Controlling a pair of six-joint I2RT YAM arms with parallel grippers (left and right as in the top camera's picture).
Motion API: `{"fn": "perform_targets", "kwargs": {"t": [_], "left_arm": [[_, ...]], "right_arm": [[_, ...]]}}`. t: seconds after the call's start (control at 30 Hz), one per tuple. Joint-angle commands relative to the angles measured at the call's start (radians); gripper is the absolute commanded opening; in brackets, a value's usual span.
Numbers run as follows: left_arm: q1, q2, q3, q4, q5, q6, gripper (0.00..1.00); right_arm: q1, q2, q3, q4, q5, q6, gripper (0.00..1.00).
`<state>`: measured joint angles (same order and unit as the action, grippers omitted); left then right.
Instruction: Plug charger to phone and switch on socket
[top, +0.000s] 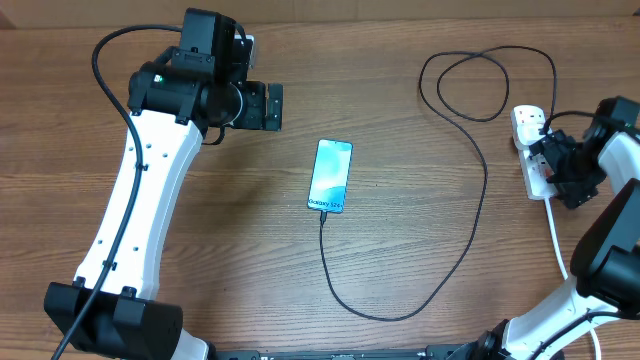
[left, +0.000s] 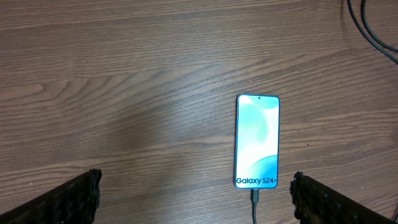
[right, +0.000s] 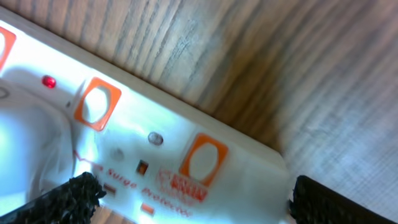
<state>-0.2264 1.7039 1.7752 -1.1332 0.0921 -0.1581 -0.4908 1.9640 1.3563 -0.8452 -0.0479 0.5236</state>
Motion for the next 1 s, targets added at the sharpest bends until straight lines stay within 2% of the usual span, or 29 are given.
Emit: {"fn": "perform_targets", "kwargs": {"t": [0.0, 0.17, 0.47, 0.97], "left_arm": [[0.004, -0.01, 0.011, 0.001, -0.007, -0.014, 0.99], [0.004, -0.01, 0.011, 0.001, -0.007, -0.014, 1.0], [0.004, -0.01, 0.011, 0.001, -0.007, -0.014, 1.0], [0.004, -0.01, 0.011, 0.001, -0.007, -0.014, 1.0]], "right_arm": [[-0.016, 0.003, 0.126, -0.075, 0.009, -0.013, 1.0], [-0.022, 0.003, 0.234, -0.209, 0.008, -0.114, 1.0], [-0.014, 0.004, 0.233, -0.235, 0.008, -0.239, 1.0], [-0.015, 0.004, 0.233, -0.187, 0.008, -0.241, 1.0]]}}
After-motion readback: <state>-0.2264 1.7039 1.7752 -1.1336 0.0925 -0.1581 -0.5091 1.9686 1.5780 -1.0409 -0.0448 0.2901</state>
